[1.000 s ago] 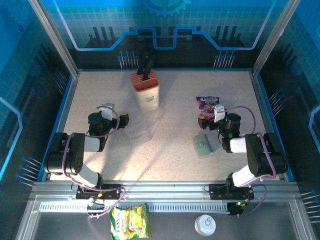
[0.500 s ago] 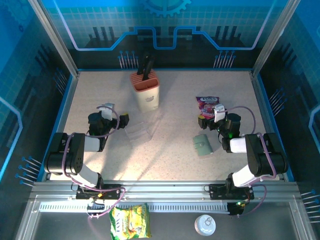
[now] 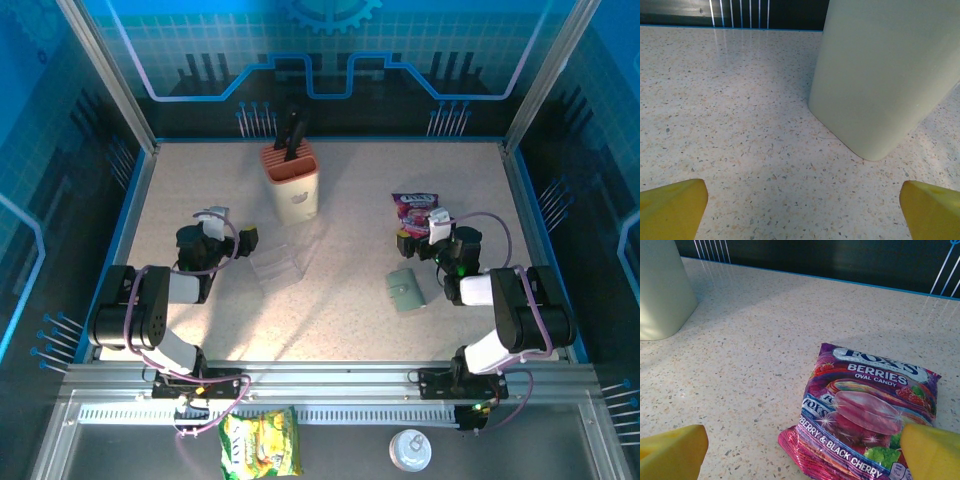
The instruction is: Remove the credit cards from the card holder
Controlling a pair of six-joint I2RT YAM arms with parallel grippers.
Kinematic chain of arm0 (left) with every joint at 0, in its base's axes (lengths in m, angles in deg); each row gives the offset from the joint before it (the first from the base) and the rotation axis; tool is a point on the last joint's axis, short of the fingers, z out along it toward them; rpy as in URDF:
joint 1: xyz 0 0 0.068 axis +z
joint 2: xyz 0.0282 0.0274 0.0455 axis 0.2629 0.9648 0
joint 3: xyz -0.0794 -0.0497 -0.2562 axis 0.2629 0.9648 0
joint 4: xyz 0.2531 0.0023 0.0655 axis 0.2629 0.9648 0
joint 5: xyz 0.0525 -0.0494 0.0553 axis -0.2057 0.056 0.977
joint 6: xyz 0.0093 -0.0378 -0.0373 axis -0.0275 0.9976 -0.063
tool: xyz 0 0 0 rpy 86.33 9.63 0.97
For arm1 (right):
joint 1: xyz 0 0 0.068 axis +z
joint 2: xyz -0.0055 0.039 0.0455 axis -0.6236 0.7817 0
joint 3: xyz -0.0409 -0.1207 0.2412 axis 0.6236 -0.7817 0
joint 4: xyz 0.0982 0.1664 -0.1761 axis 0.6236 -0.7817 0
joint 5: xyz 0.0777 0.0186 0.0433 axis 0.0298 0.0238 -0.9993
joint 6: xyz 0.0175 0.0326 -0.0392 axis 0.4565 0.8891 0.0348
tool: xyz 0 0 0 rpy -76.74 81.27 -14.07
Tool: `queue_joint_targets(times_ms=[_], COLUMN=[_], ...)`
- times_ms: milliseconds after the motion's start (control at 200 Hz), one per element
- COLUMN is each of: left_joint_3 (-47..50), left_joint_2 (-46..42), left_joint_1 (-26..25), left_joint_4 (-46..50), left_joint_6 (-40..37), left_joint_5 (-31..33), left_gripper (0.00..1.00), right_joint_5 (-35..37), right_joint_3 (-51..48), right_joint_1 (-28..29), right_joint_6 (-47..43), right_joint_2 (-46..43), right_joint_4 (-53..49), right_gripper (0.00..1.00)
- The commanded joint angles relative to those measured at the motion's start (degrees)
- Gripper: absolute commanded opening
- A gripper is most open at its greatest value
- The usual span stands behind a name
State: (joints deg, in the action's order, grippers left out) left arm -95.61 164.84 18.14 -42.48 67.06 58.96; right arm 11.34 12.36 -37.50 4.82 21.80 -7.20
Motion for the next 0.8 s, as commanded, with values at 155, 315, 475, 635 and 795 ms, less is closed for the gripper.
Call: queue_joint_targets(times_ms=[155, 315, 475, 635, 795], left_joint_3=[1.0, 0.7, -1.6, -8.3, -18.2], left_joint_2=[-2.0, -8.7, -18.3, -26.5, -27.5], left_joint_1=[0.1, -0.8, -2.6, -2.6, -2.1], left_joint_4=[-1.6, 4.7, 18.2, 39.5, 64.2], left_joint_6=[-0.1, 0.8, 2.4, 13.9, 26.0], left_joint_5=[2.3, 7.5, 13.8, 23.8, 29.7], left_gripper=[0.99, 0.99, 0.99, 0.99, 0.99], right_joint_5=[5.0, 7.6, 8.7, 9.6, 9.6], right_joint_3=[0.5, 1.8, 6.0, 11.1, 16.2], right_joint_1=[-0.4, 0.4, 1.6, 4.1, 7.7], right_joint_6=[1.6, 1.6, 2.7, 4.9, 8.0], right_joint_2=[-2.3, -8.1, -13.7, -18.5, -20.9], right_joint_4=[-0.5, -8.0, -22.2, -36.4, -49.0], right_gripper=[1.0, 1.0, 1.0, 1.0, 0.97])
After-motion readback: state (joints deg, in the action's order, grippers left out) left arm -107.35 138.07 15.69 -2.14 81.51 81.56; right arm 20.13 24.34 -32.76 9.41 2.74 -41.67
